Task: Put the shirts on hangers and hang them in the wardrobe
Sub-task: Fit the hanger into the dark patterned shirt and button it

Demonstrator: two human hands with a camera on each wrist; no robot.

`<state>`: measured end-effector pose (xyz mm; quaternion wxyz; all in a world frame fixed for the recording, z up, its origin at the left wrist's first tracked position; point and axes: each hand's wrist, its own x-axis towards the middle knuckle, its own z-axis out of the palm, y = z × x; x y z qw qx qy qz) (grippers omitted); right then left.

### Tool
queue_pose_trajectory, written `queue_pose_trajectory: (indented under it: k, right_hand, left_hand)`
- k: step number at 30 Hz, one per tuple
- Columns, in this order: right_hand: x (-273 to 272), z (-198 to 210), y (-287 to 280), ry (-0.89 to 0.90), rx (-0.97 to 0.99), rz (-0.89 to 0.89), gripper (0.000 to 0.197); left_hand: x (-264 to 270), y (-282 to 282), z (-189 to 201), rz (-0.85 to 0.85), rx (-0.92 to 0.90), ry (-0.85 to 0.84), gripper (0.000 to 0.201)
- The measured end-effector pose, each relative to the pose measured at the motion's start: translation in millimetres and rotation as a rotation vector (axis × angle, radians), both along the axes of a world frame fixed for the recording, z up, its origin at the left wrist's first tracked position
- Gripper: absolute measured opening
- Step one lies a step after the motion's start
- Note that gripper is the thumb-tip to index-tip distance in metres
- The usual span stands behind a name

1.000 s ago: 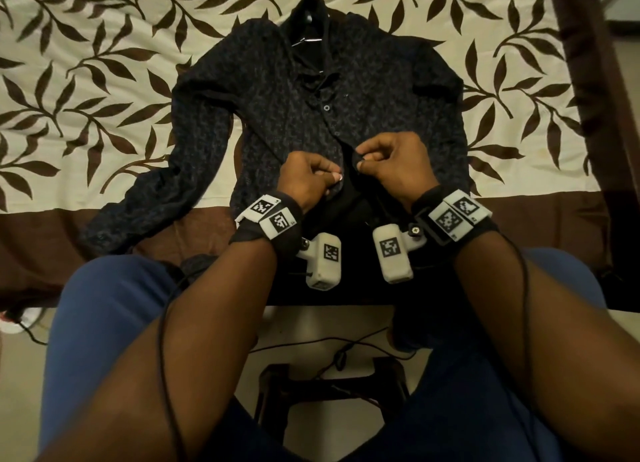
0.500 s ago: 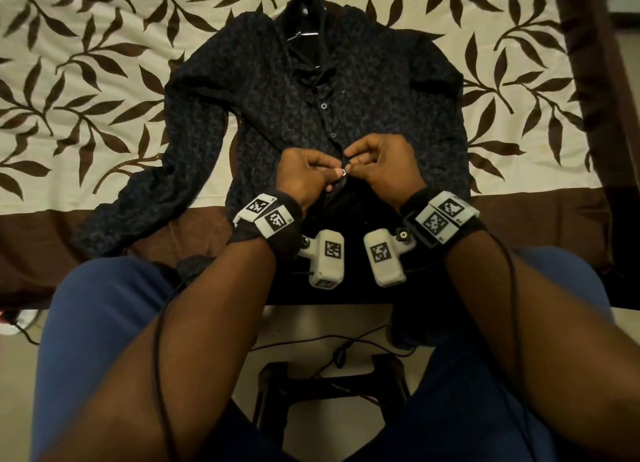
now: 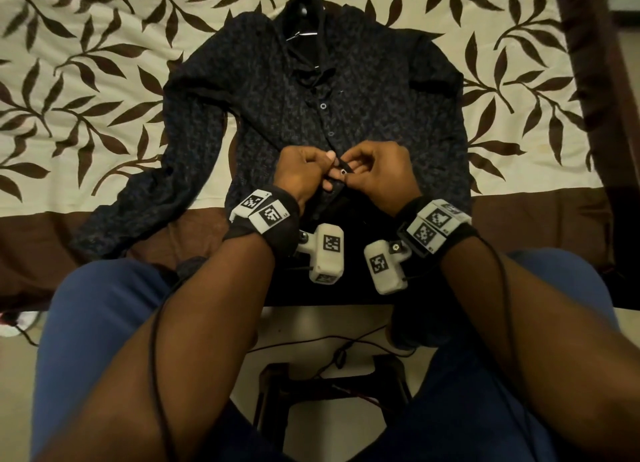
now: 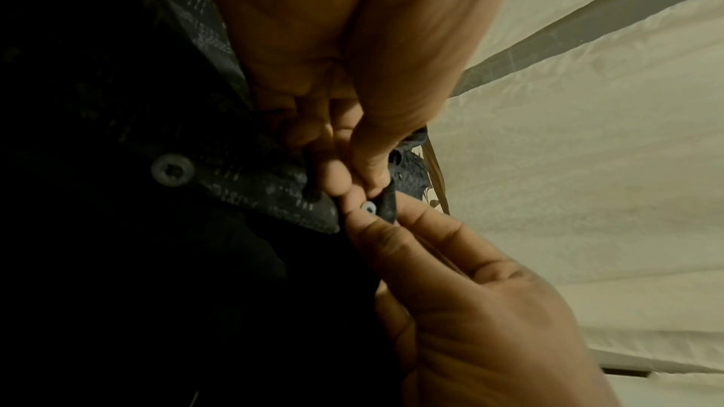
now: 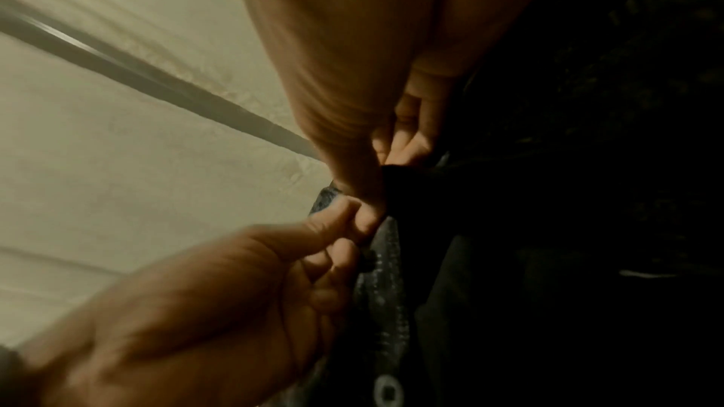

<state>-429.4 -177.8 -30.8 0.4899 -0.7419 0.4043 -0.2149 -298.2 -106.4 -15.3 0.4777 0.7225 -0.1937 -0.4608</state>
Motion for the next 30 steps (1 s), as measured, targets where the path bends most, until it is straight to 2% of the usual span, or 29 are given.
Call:
queue_pose_trajectory:
  k: [3,7,17,20,24,30]
  right_hand:
    - [-1,0,6,0.023,-0.114,0.016,0.019]
    - [-2,5,10,-0.047,-0.222,0.046,0.038]
    - [-2,-4,14,-0.059,-0.186,-0.015,0.067]
    - [-1,-6,17,-0.110,-0.128,-0.089,0.064]
    - [0,-12,16,-0.167,0.048,-0.204,0.043]
    - [-2,-14,13,-0.173,0.086,-0.191,0.039]
  left_hand:
    - [1,-2,2,-0.060,0.015,-0.026,0.029]
    - [2,-5,5,-0.080,0.045,-0.007,0.021]
    - [-5,-11,12,0.074,0.066,0.155,0.016]
    - [-4,-11,12,0.121,0.085,0.192,0.016]
    - [-5,-10,10,0.128,0.093,0.189,0.019]
    - [-9,-11,11,0.157,0.099,0.135,0.024]
